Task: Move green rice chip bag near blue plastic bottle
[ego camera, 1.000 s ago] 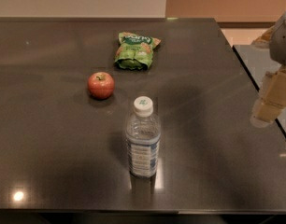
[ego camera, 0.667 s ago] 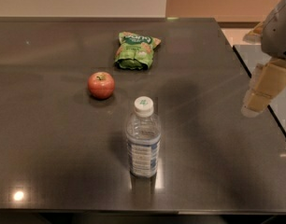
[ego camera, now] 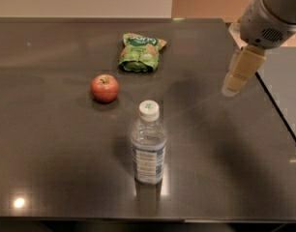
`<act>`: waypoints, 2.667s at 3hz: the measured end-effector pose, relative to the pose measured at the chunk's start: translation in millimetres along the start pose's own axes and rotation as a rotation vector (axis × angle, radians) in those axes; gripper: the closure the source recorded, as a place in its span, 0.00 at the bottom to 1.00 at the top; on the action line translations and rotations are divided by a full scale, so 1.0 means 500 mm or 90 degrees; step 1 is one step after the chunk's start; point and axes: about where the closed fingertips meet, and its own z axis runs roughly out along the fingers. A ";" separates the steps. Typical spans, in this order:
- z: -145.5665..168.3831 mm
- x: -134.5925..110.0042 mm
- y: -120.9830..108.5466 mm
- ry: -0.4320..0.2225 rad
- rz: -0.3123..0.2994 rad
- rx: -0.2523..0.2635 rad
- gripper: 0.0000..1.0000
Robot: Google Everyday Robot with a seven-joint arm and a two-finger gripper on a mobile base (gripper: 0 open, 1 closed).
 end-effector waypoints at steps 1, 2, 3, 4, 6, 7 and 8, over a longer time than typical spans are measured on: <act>0.056 -0.048 -0.062 -0.025 0.002 0.010 0.00; 0.134 -0.121 -0.124 -0.067 0.009 0.013 0.00; 0.219 -0.213 -0.196 -0.109 0.007 0.029 0.00; 0.244 -0.247 -0.219 -0.122 0.003 0.039 0.00; 0.326 -0.346 -0.243 -0.134 -0.010 0.046 0.00; 0.366 -0.383 -0.251 -0.126 -0.018 0.048 0.00; 0.401 -0.393 -0.256 -0.107 -0.024 0.047 0.00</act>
Offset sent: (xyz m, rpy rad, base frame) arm 0.1316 0.0803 -0.0327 0.1508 -0.0643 0.0147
